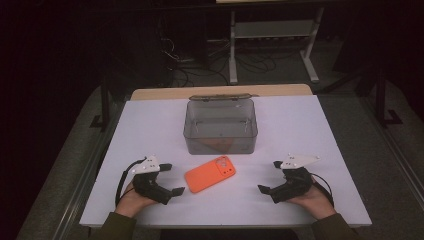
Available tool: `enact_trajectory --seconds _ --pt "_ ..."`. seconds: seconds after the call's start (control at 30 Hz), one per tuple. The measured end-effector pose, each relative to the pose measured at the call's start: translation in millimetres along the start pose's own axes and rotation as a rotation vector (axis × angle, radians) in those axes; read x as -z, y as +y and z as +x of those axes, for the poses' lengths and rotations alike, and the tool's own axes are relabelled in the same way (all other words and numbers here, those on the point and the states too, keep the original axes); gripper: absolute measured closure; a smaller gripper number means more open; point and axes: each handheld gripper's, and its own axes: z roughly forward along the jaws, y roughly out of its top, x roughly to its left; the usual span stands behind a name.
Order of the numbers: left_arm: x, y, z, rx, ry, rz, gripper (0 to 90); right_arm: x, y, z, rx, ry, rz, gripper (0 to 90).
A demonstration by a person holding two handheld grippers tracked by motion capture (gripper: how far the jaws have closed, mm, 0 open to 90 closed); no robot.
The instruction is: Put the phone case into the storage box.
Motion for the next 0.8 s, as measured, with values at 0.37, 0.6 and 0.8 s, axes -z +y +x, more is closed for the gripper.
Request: enact_trajectory --seconds 0.37,0.6,0.8 --pt "-0.8 1.5 -0.8 0.001 -0.002 0.006 0.0 0.0 -0.7 0.4 0.002 0.009 0.0 0.0" --pt "-1.5 2.4 2.4 0.01 -0.004 0.018 0.0 0.7 0.2 1.2 -0.001 0.011 -0.007 0.0" --pt "-0.8 5.5 4.6 0.012 -0.002 0.016 0.0 -0.4 0.0 2.7 0.004 0.01 -0.001 0.0"
